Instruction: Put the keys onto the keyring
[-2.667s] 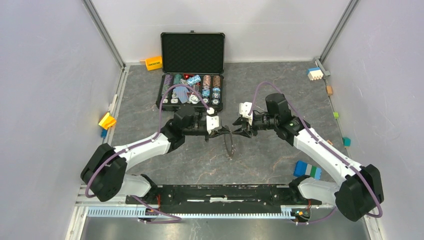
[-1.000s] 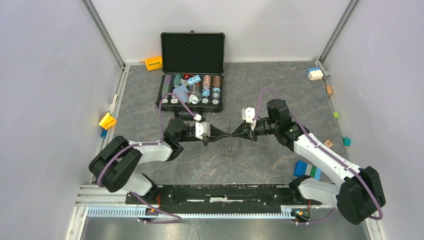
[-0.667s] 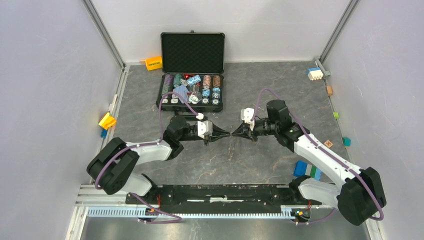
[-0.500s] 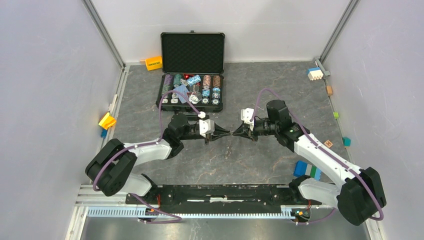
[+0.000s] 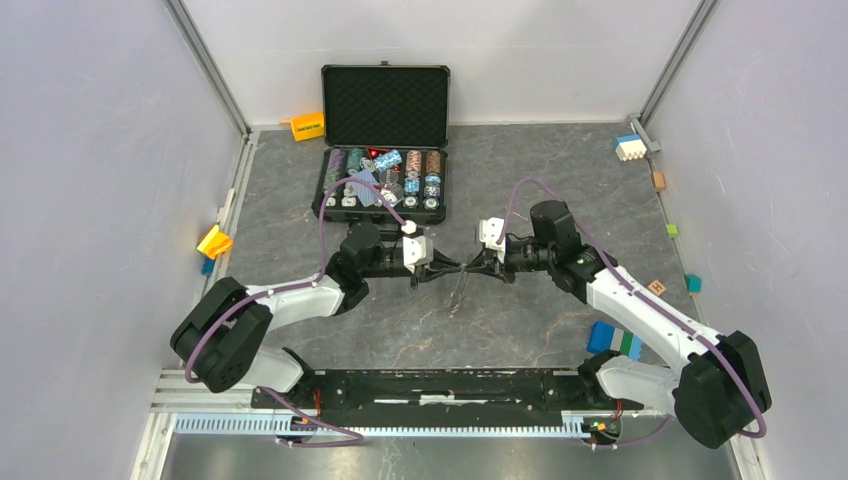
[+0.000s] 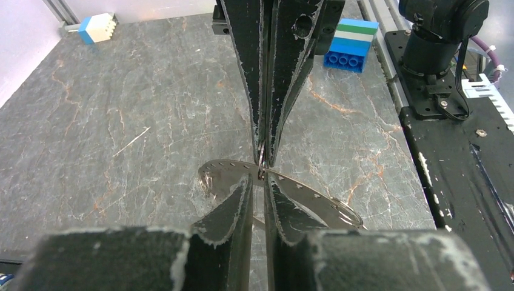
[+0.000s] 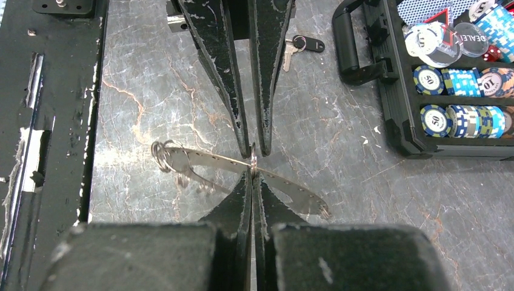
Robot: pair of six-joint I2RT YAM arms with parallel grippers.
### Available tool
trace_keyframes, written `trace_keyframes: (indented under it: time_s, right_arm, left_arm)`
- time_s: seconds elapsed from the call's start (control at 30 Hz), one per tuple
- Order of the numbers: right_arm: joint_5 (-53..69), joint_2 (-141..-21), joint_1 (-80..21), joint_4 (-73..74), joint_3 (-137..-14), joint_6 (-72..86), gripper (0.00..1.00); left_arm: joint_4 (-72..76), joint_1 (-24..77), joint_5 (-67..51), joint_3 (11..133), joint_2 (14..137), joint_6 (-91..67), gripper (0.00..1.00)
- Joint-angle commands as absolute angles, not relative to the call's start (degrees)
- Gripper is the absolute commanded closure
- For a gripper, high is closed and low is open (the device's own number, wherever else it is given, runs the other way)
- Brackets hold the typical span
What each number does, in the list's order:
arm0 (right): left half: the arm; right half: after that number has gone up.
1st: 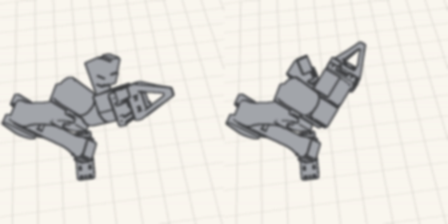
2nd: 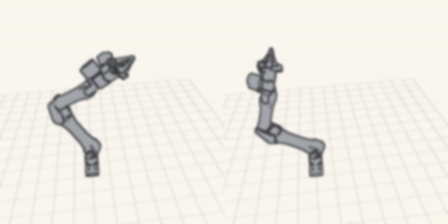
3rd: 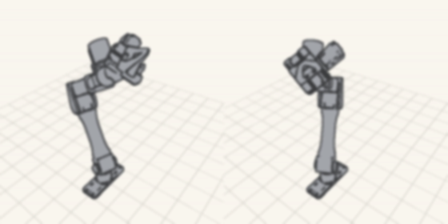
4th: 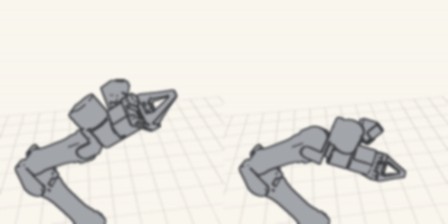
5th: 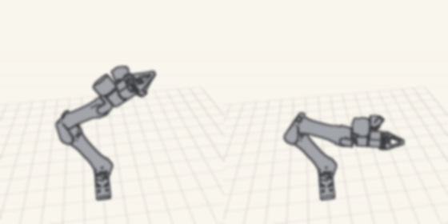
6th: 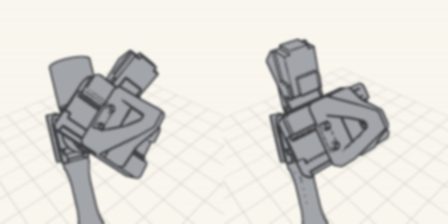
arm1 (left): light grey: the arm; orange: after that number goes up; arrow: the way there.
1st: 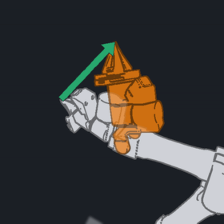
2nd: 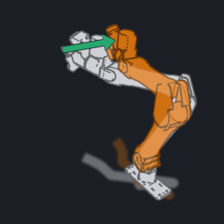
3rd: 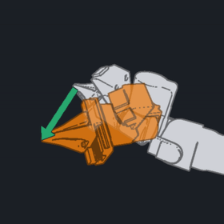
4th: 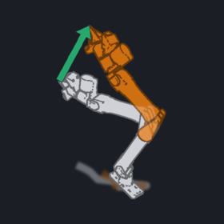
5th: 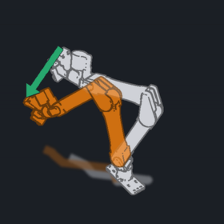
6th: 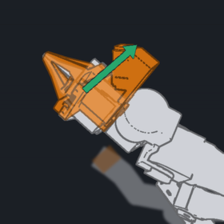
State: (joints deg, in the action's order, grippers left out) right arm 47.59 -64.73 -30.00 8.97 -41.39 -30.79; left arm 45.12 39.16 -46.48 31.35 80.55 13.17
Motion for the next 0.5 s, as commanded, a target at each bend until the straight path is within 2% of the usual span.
trace_keyframes:
  time_s: [0.0, 0.4, 0.47]
  right_arm:
    - [48.3, -65.0, -30.7, 8.8, -43.6, -31.3, 1.00]
    - [48.7, -65.2, -30.9, 7.9, -43.2, -30.5, 1.00]
    - [48.7, -65.2, -30.9, 7.9, -43.2, -30.5, 1.00]
  left_arm:
    - [45.1, 39.6, -46.2, 33.7, 79.3, 15.8, 0.82]
    - [44.7, 40.0, -46.9, 34.1, 79.4, 15.7, 0.98]
    - [44.7, 40.0, -47.2, 34.1, 79.4, 15.6, 0.98]
